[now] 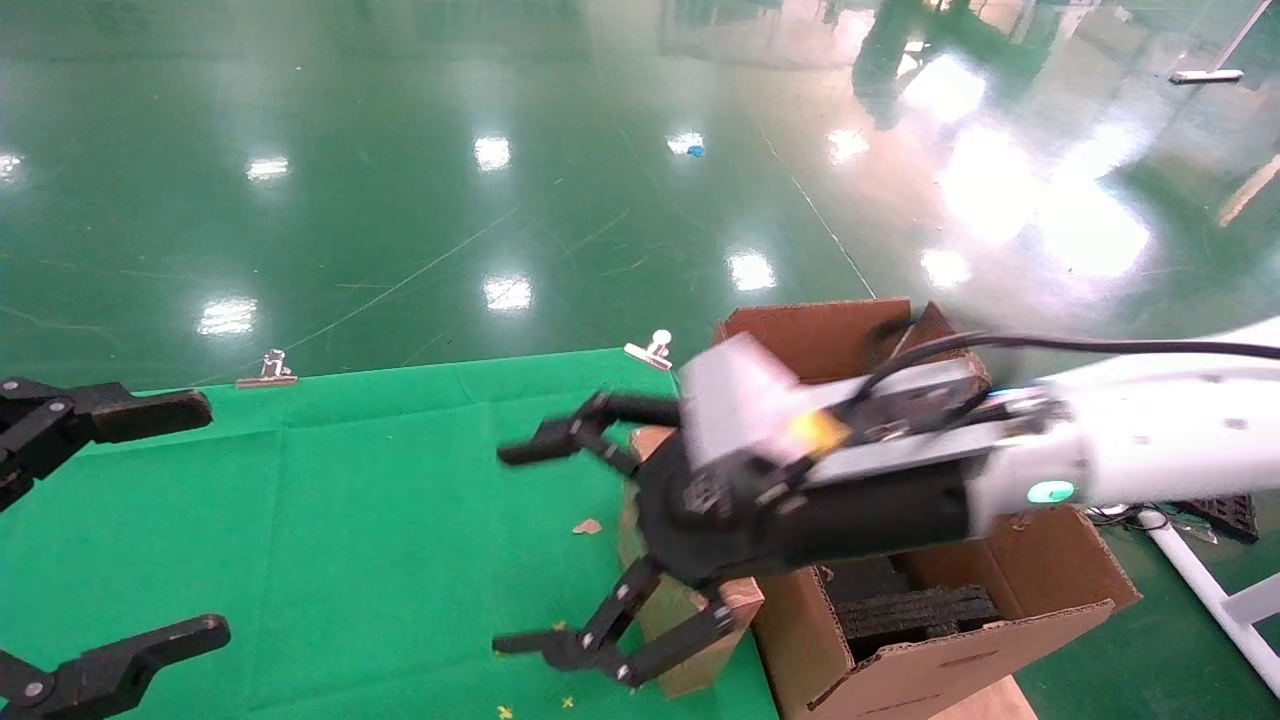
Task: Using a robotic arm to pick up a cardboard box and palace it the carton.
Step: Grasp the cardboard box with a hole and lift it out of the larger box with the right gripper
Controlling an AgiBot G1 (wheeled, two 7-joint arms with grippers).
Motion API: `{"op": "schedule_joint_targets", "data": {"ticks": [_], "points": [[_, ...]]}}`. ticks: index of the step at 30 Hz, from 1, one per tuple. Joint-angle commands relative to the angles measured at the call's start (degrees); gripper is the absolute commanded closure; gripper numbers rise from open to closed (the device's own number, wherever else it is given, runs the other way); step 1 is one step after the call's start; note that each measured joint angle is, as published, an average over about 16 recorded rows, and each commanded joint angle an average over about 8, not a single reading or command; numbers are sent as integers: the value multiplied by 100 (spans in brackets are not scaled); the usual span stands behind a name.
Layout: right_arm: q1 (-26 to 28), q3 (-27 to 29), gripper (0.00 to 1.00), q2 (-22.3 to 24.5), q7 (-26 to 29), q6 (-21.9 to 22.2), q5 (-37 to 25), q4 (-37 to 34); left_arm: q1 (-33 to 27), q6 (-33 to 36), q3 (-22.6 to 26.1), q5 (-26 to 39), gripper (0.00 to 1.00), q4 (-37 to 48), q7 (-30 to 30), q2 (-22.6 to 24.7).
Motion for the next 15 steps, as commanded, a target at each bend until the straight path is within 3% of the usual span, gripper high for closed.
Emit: {"op": "schedule_joint_targets", "data": {"ticks": [1,8,15], "points": [[305,-257,0,-126,30,-85,-573,82,-1,0,1,-1,0,1,1,0],[1500,-1641,0,-801,626,-303,-2239,90,-1,-1,4,-3,0,1,2,-1],[2787,-2829,0,-1038,1039,-375,-2772,104,-2,-2,7,-5,0,1,4,-3]]}}
